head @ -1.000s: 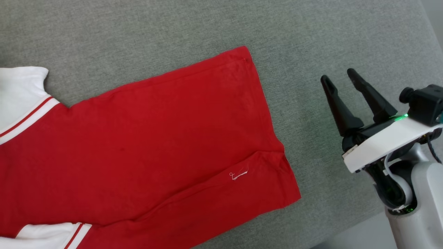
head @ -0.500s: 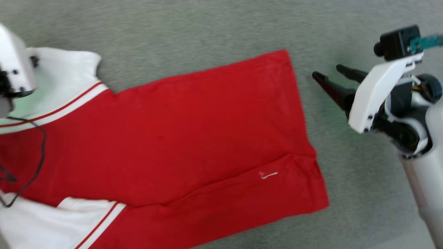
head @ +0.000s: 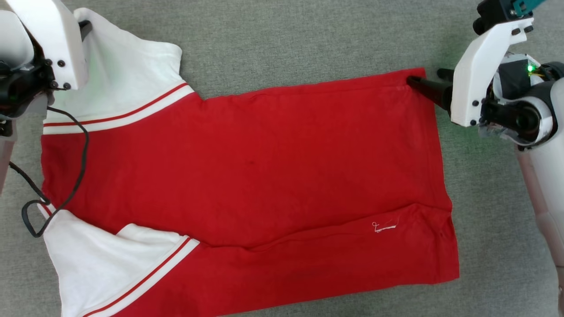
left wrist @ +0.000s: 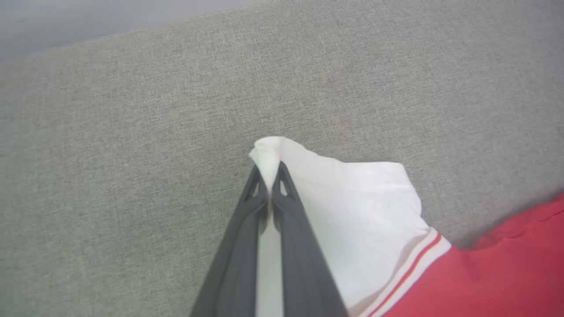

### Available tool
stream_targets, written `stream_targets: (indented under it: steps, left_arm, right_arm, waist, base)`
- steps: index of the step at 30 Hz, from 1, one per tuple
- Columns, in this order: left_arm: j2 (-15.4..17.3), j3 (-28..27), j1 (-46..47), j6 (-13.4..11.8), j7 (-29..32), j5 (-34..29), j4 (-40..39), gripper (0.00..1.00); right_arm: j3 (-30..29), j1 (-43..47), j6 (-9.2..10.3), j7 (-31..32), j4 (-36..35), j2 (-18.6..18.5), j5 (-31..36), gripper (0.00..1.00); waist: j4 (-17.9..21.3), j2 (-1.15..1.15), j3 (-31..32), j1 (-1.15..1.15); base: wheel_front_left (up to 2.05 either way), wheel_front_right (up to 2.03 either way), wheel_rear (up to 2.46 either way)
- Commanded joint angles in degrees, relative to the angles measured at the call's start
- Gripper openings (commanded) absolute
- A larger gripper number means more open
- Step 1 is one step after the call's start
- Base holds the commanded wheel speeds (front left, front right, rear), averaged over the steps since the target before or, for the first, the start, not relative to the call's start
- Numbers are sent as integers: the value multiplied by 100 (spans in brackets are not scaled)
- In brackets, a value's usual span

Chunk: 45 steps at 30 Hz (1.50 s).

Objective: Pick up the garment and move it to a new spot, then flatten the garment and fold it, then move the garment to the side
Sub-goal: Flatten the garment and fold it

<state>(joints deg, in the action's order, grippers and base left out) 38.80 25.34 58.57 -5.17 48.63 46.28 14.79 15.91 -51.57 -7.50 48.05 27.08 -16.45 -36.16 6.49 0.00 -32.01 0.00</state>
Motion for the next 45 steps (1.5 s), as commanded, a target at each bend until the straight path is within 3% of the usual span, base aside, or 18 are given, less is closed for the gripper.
stream_targets:
  steps: [1, 2, 3, 4, 18, 24, 31, 39, 45]
  left_arm:
    - [-17, -1, 53, 10, -54, -13, -17, 0]
    - [-30, 9, 35, 22, -66, -11, -16, 0]
    - [-40, 23, 22, 38, -89, -17, -14, 0]
    - [-46, 28, 11, 46, -108, -23, -10, 0]
    - [-3, -296, -608, 98, -894, 218, 117, 0]
    - [59, -565, -1377, 37, -1325, 486, -42, 0]
    - [69, -1001, -3029, -215, -1916, 924, -411, 0]
    - [-448, -1106, -4926, -366, -2508, 1400, -635, 0]
    - [-824, -1009, -5626, -308, -2738, 1585, -382, 0]
  right_arm:
    - [155, 243, 2, 176, 336, 164, 33, 100]
    - [175, 247, 2, 262, 443, 205, 55, 63]
    - [195, 241, 2, 305, 512, 227, 74, 9]
    - [208, 230, 2, 341, 558, 252, 85, 0]
    - [-106, 188, 3, -399, 43, -248, 222, 0]
    - [-294, 828, 3, -571, -298, -361, 216, 0]
    - [-464, 1999, 3, -766, -873, -346, 284, 0]
    - [-788, 3276, 3, -1172, -1089, -246, 170, 0]
    - [-973, 3953, 3, -1333, -998, -139, 135, 0]
  waist:
    - [-28, 0, -11, 0]
    - [-43, 0, -10, 0]
    - [-57, 0, -10, 0]
    - [-69, 0, -7, 0]
    - [-146, 0, 850, 0]
    - [-234, 0, 1396, 0]
    - [-334, 0, 1917, 0]
    - [-439, 0, 2192, 0]
    - [-458, 0, 2302, 0]
  base:
    - [0, 0, 0]
    - [0, 0, 0]
    - [0, 0, 0]
    - [0, 0, 0]
    - [0, 0, 0]
    - [0, 0, 0]
    - [0, 0, 0]
    - [0, 0, 0]
    - [0, 0, 0]
